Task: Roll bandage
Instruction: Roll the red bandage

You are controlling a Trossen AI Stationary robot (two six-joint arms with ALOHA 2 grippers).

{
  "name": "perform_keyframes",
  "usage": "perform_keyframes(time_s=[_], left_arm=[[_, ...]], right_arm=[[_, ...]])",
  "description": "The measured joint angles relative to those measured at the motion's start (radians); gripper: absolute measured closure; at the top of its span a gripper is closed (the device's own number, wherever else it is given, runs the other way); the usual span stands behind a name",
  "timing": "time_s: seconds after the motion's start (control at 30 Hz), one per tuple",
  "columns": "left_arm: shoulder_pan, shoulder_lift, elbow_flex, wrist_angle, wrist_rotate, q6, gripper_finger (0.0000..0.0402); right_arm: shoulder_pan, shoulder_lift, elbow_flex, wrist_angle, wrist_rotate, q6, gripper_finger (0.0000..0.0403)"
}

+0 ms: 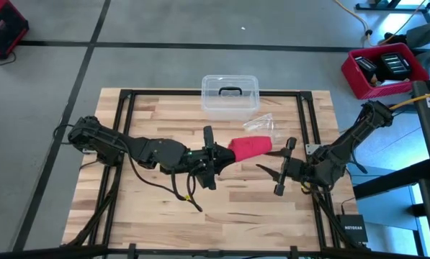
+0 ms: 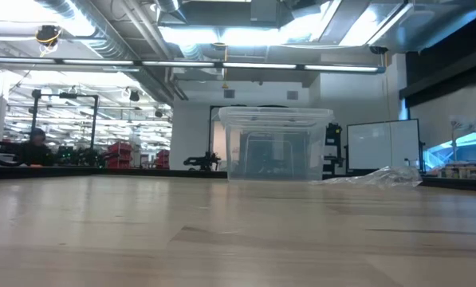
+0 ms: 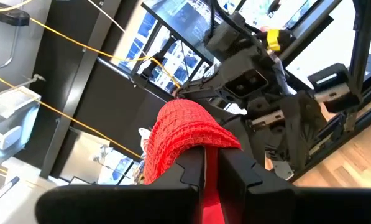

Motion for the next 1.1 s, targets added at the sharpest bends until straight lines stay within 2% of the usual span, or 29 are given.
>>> perform_keyframes(time_s=[0.13, 0.3, 0.5, 0.7, 0.9, 1.1], left_arm=[[0.0, 0.0, 0.0, 0.0, 0.0, -0.014, 0.0384], [-0.007, 0.0, 0.0, 0.0, 0.0, -0.015, 0.0384], [-0.012, 0.0, 0.0, 0.0, 0.0, -0.016, 0.0384], [-0.011, 0.0, 0.0, 0.0, 0.0, -0.016, 0.0384], [-0.012, 0.0, 0.0, -0.001, 0.0, -0.016, 0.0384], [-0.012, 0.0, 0.0, -0.001, 0.0, -0.025, 0.0384]], right_arm=[[0.0, -0.003, 0.0, -0.009, 0.0, 0.003, 0.0212], [-0.005, -0.074, 0.0, 0.006, -0.02, -0.003, 0.0222], [-0.112, -0.125, 0.0, 0.013, -0.216, 0.043, 0.0225], [-0.246, -0.109, 0.0, 0.023, -0.358, 0.063, 0.0226], [-0.311, -0.092, 0.0, 0.03, -0.519, 0.089, 0.0226], [-0.317, -0.056, 0.0, 0.056, -0.542, 0.079, 0.0226]])
